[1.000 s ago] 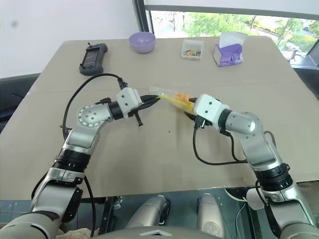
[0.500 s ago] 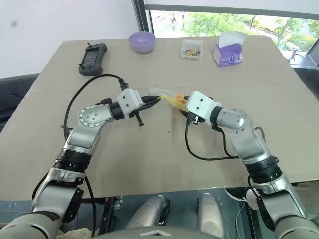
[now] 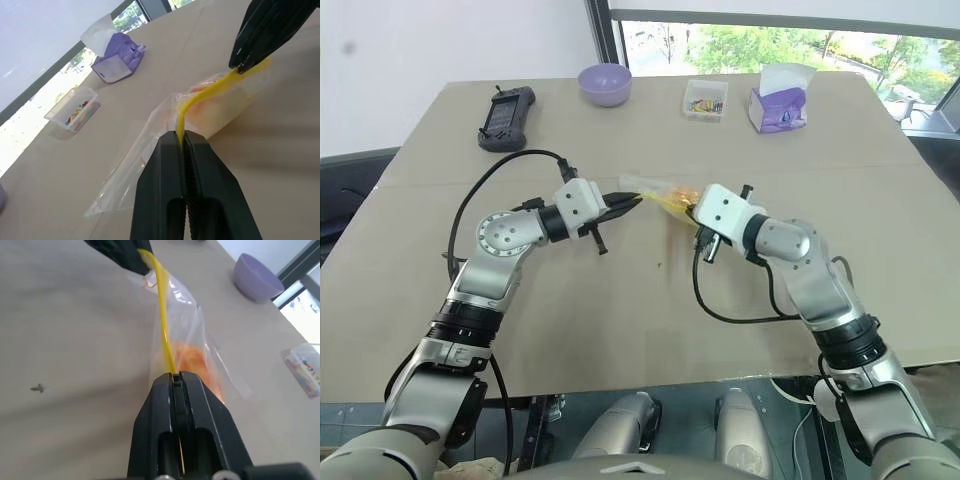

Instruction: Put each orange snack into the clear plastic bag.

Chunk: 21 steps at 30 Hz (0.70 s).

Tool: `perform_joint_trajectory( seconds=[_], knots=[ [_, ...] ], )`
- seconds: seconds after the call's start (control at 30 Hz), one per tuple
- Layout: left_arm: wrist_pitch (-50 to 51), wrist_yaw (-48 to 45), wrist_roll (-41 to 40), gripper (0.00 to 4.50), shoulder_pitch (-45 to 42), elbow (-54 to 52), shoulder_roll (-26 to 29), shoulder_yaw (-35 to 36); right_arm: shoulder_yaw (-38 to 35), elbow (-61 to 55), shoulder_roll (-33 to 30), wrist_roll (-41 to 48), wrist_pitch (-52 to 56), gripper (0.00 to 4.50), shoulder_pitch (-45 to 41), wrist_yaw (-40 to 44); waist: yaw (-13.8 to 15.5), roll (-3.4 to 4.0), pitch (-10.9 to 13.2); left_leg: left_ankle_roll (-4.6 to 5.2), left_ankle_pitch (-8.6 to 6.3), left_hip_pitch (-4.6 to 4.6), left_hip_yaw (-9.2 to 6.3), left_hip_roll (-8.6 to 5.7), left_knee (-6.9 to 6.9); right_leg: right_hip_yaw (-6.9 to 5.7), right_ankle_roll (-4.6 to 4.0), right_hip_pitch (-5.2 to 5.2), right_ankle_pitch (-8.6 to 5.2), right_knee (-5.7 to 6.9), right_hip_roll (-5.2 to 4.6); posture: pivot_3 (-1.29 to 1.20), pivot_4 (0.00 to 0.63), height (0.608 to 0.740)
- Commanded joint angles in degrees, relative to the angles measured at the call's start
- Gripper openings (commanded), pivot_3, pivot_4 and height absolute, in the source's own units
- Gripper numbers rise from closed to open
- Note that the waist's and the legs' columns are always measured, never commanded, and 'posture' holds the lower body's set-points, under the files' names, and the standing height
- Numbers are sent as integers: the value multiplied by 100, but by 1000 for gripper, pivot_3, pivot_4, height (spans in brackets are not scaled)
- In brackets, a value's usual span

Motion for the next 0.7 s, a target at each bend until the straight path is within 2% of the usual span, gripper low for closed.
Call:
perform_joint_trajectory(
  seconds=[0.03,0.13,0.47,0.53,0.57,0.6,0.7],
  knots=[
    [-42,53,-27,0,-33,-254,42,76,-71,-232,-55,60,2,886,-23,37,0,0,0,0,0,0,0,0,0,0,0,0,0,0,0,0,150,740],
    [-36,57,-23,0,-34,-255,39,73,-68,-191,-37,4,-28,2280,-25,-51,0,0,0,0,0,0,1,0,0,0,0,0,0,0,0,0,150,740],
    [-32,69,-1,0,-33,-275,29,53,-41,-74,30,-2,-46,2280,-69,-124,1,0,0,0,0,0,0,0,0,0,0,0,0,0,0,0,150,740],
    [-31,72,3,0,-29,-282,32,53,-28,-48,46,-10,-58,1291,-77,-126,1,0,0,0,0,0,0,0,0,0,0,0,0,0,0,0,150,740],
    [-31,74,6,0,-28,-284,33,53,-18,-37,50,-15,-67,1291,-81,-125,1,0,0,0,0,0,1,0,0,0,0,0,0,0,0,0,150,740],
    [-29,76,7,0,-27,-287,34,54,-10,-29,55,-18,-73,1076,-83,-126,1,0,0,0,0,0,0,0,0,0,0,0,0,0,0,0,150,740],
    [-11,83,8,0,-15,-322,39,57,7,-21,51,-32,-89,1076,-73,-125,0,0,0,0,0,0,0,0,0,0,0,0,0,0,0,0,150,740]
  ],
)
